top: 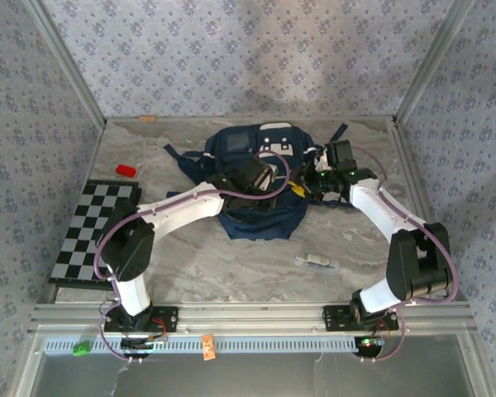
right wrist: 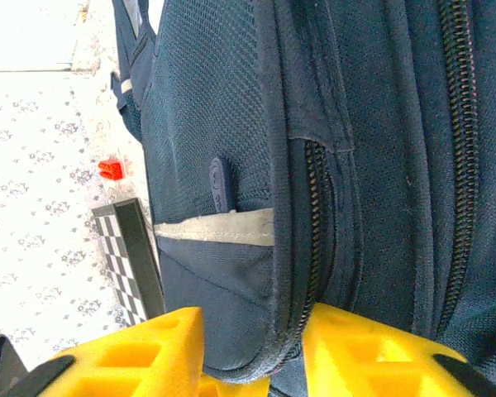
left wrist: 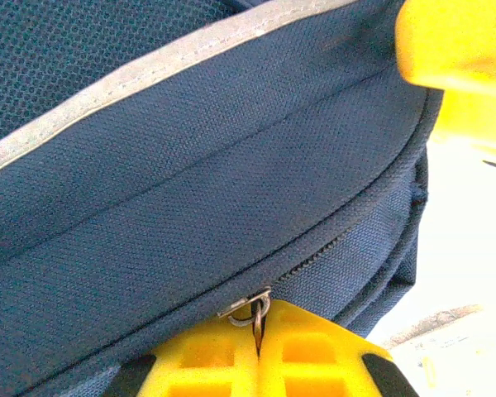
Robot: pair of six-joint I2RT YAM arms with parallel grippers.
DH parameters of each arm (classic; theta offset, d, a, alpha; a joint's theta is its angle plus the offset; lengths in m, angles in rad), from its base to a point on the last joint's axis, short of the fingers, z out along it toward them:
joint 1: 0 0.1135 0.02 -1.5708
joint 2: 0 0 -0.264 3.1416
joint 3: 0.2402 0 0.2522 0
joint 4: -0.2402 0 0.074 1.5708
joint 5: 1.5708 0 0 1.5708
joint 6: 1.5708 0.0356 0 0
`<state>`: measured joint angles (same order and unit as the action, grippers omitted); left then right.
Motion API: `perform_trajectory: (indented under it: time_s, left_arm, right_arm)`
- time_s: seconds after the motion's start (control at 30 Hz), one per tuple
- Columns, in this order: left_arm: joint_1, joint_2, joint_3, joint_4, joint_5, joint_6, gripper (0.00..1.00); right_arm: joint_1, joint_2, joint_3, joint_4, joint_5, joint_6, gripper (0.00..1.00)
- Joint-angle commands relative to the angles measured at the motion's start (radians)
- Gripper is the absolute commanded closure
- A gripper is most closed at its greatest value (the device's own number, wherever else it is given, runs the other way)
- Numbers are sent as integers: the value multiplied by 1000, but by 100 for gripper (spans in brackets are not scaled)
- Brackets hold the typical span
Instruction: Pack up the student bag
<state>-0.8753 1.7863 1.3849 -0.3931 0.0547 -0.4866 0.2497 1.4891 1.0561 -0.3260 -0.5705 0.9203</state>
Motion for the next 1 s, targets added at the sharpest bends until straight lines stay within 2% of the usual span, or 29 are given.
perform_trajectory:
  time_s: [0.0, 0.13, 0.2, 0.3, 0.63, 0.77, 0.97]
  left_arm:
    - [-8, -24, 20, 22, 15, 17, 100]
    - [-7, -35, 15, 9, 2, 36, 100]
    - [-8, -42, 10, -7, -13, 52, 100]
    - [-7, -56, 2, -47, -30, 103, 100]
    - [28, -212, -169, -142, -118, 296, 100]
    - [99, -269, -260, -132, -121, 336, 100]
    - [241, -298, -351, -34, -107, 406, 100]
  right_arm:
    - [16, 21, 28, -7, -10, -9, 71]
    - [-5, 47, 28, -14, -6, -33, 77]
    - [-16, 56, 33, -5, -15, -43, 90]
    - [-35, 59, 53, -22, -14, -72, 100]
    - [-162, 83, 144, -97, -46, -192, 100]
    - [-192, 126, 230, -150, -68, -248, 100]
    - [-209, 146, 248, -171, -75, -283, 100]
